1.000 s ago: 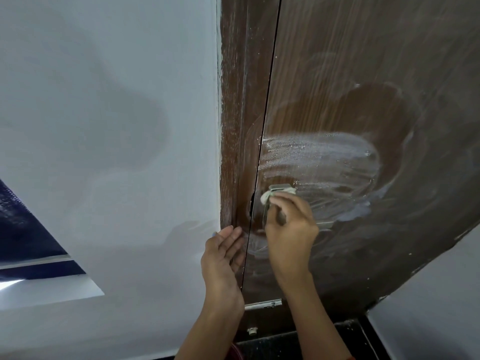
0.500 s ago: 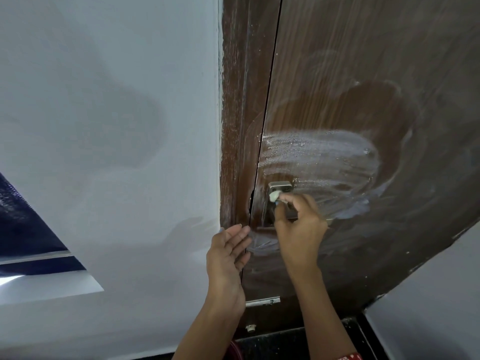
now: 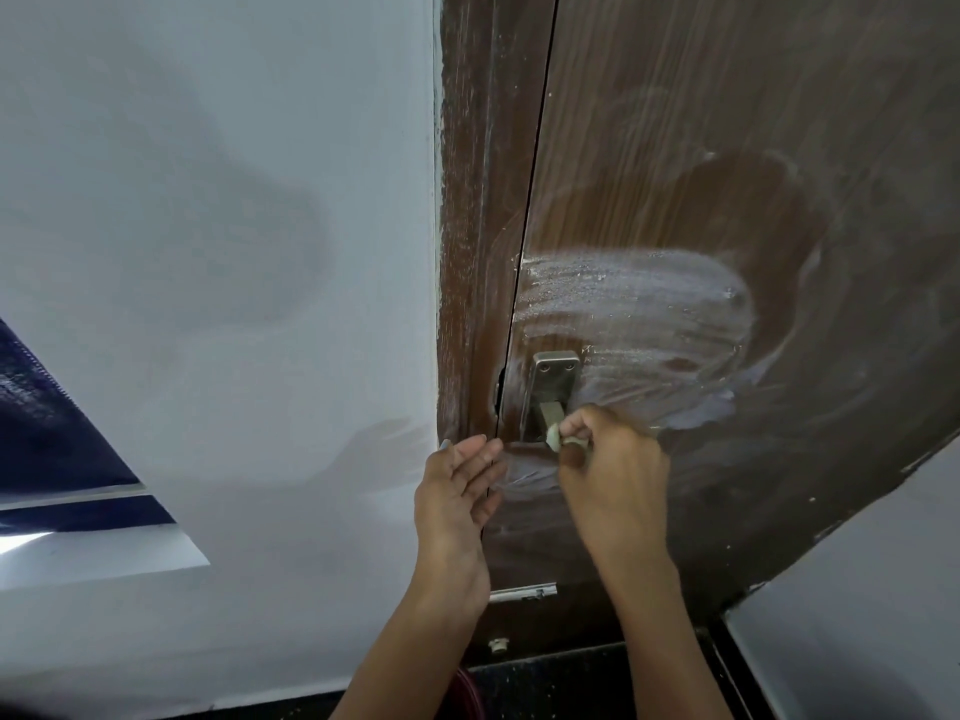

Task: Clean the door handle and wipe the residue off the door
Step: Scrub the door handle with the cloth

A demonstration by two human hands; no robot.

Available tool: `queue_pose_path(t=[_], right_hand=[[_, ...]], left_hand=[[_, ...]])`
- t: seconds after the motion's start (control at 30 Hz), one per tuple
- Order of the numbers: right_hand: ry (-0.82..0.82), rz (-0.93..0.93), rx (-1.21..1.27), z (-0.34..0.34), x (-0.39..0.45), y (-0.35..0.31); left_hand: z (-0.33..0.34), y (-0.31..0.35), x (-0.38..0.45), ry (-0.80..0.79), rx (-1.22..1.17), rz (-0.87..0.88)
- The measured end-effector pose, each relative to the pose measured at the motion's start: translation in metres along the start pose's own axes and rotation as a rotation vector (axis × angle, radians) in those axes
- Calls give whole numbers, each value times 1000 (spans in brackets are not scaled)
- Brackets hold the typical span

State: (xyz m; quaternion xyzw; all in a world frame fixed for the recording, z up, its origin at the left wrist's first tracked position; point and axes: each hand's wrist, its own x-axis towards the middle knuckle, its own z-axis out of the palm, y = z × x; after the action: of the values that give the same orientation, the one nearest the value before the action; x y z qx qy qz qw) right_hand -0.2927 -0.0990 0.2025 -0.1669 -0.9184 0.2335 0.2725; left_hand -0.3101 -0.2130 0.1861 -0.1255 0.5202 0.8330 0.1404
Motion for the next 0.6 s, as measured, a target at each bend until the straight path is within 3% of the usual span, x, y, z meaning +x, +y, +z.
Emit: queue_pose_path(t=[0.23, 0.33, 0.47, 0.6], right_hand=[[225, 29, 190, 16, -11, 11], [297, -32, 187, 25, -20, 11], [324, -72, 357, 32, -26, 7], [481, -193, 347, 40, -11, -11]], left_hand=[[1, -3, -5, 13, 14, -13], [-2, -3, -8, 28, 5, -5], [-5, 4, -7, 83, -39, 39], [-11, 12, -6, 127, -68, 136]])
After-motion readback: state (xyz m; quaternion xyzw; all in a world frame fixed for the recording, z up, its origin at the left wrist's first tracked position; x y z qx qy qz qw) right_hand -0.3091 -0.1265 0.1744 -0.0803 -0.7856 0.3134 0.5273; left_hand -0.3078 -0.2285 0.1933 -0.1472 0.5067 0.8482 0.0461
